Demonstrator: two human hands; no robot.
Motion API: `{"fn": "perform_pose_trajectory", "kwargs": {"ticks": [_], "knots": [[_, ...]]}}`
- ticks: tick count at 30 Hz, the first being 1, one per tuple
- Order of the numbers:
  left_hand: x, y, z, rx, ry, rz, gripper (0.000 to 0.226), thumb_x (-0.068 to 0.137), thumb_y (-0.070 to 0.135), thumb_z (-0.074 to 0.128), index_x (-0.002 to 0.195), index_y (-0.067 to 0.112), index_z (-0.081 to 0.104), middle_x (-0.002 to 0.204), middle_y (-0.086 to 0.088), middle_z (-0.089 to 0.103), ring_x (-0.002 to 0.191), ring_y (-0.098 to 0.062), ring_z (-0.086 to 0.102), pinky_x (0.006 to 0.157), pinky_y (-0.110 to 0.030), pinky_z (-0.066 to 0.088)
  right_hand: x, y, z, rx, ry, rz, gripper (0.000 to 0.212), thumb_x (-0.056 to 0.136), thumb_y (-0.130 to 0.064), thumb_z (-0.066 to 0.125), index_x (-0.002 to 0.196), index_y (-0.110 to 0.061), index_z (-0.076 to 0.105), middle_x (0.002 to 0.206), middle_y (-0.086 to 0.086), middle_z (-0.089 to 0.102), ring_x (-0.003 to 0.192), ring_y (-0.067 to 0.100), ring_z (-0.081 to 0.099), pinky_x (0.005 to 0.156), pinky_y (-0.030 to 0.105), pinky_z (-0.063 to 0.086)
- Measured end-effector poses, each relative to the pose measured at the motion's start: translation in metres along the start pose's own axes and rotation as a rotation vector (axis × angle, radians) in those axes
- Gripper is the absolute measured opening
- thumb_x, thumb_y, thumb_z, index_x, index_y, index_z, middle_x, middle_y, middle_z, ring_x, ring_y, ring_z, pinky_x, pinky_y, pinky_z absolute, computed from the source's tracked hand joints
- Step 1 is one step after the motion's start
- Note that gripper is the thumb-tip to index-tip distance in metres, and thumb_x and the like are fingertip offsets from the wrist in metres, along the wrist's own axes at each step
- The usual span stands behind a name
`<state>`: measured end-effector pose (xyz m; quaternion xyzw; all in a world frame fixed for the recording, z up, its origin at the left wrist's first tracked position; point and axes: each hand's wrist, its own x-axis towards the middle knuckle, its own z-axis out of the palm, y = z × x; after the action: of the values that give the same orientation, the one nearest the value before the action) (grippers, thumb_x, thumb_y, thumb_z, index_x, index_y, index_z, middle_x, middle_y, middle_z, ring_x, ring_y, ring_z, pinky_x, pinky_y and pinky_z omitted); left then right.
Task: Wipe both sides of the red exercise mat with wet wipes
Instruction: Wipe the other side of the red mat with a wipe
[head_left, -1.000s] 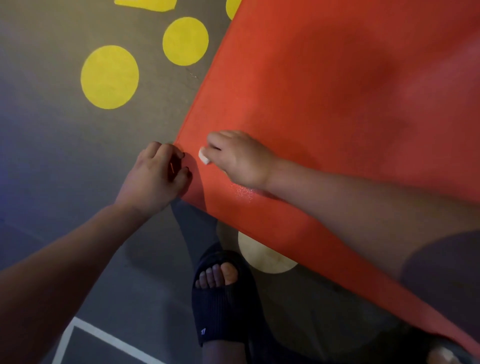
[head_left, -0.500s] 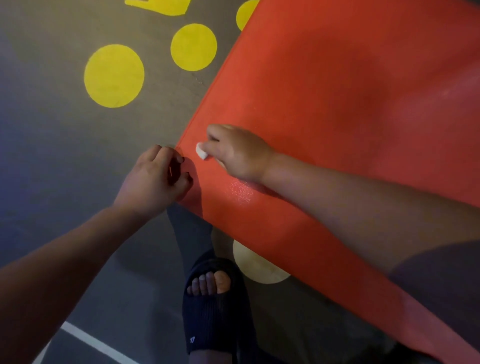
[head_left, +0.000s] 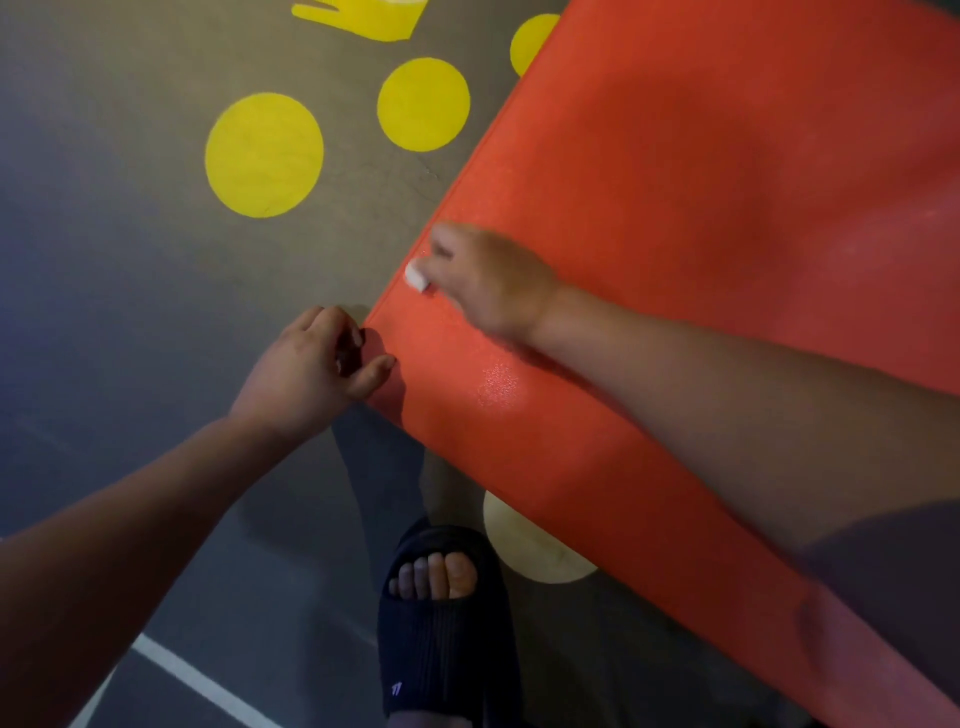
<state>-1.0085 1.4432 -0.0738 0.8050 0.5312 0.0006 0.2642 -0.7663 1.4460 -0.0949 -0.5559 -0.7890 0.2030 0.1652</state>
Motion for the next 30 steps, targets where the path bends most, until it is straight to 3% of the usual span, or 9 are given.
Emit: {"fn": "perform_pose_trajectory", "kwargs": {"ticks": [2,6,8,11,15,20,23,26,30], "knots": [[-0.003,-0.004,-0.001,-0.003,-0.012,0.01,0.031,0.084,0.034,0.079,0.093,0.017,0.055,0.09,-0.001,0.055,0.079,-0.019,0.053,0.073,-0.031,0.041,0.016,0.03,-0.01,0.012,0.126,0.166,0.035,0.088,-0.03,0.039,0.099,-0.015,0.068,0.088,0.008,0.054,0.08,0.03,0.055,0.062,0.034,0.024],[-0.008,-0.009,-0.011,-0.056,-0.072,0.034,0.016,0.088,0.028,0.062,0.101,0.018,0.062,0.096,0.001,0.057,0.081,-0.013,0.053,0.079,-0.027,0.043,0.031,0.045,-0.016,-0.018,0.199,0.462,0.032,0.089,-0.017,0.046,0.108,-0.013,0.071,0.106,0.02,0.056,0.097,0.037,0.057,0.076,0.039,0.037],[-0.009,-0.011,-0.017,-0.077,-0.098,0.019,0.02,0.085,0.015,0.055,0.102,0.017,0.064,0.099,0.0,0.06,0.082,-0.014,0.055,0.08,-0.026,0.044,0.026,0.011,-0.004,0.066,0.179,0.424,0.038,0.088,-0.02,0.037,0.103,-0.01,0.07,0.102,0.019,0.057,0.093,0.035,0.057,0.069,0.038,0.033],[-0.011,-0.019,-0.021,-0.002,-0.032,-0.104,0.026,0.087,-0.001,0.054,0.108,0.009,0.066,0.104,-0.011,0.069,0.097,-0.031,0.063,0.082,-0.028,0.042,-0.005,-0.056,0.02,0.199,0.045,0.267,0.032,0.095,-0.018,0.036,0.098,-0.01,0.067,0.095,0.012,0.061,0.087,0.031,0.06,0.065,0.034,0.037],[-0.016,-0.031,-0.021,-0.027,0.053,-0.396,0.025,0.092,0.004,0.05,0.111,0.008,0.066,0.108,-0.017,0.07,0.104,-0.034,0.062,0.08,-0.029,0.041,-0.03,-0.092,0.034,0.309,-0.227,-0.006,0.015,0.097,-0.027,0.048,0.088,-0.018,0.057,0.09,0.005,0.059,0.086,0.026,0.055,0.072,0.041,0.041],[-0.026,-0.038,-0.024,-0.049,0.055,-0.447,0.025,0.091,0.005,0.05,0.111,0.009,0.066,0.108,-0.016,0.069,0.104,-0.033,0.062,0.082,-0.03,0.043,0.001,-0.051,0.023,0.064,0.015,0.319,0.025,0.097,-0.01,0.042,0.104,-0.008,0.066,0.109,0.015,0.059,0.097,0.032,0.057,0.079,0.038,0.048],[-0.029,-0.036,-0.023,-0.08,0.064,-0.441,0.025,0.09,0.004,0.049,0.108,0.01,0.065,0.1,-0.01,0.068,0.097,-0.031,0.062,0.081,-0.03,0.044,-0.012,-0.089,0.044,0.135,0.016,0.192,0.032,0.09,-0.016,0.038,0.094,-0.008,0.068,0.096,0.017,0.058,0.085,0.036,0.059,0.069,0.043,0.049],[-0.034,-0.029,-0.017,-0.11,0.082,-0.442,0.026,0.09,0.003,0.049,0.109,0.008,0.066,0.099,-0.009,0.067,0.092,-0.024,0.058,0.079,-0.026,0.04,-0.033,-0.125,0.054,0.161,-0.205,0.04,0.015,0.096,-0.025,0.044,0.086,-0.021,0.054,0.093,0.004,0.055,0.088,0.03,0.054,0.07,0.04,0.04],[-0.041,-0.017,-0.006,-0.136,0.076,-0.4,0.027,0.089,0.001,0.048,0.109,0.008,0.066,0.102,-0.007,0.067,0.094,-0.023,0.057,0.08,-0.024,0.038,-0.029,-0.093,0.043,0.179,-0.058,0.14,0.02,0.092,-0.026,0.054,0.075,-0.018,0.047,0.077,0.002,0.05,0.073,0.025,0.048,0.063,0.038,0.032]]}}
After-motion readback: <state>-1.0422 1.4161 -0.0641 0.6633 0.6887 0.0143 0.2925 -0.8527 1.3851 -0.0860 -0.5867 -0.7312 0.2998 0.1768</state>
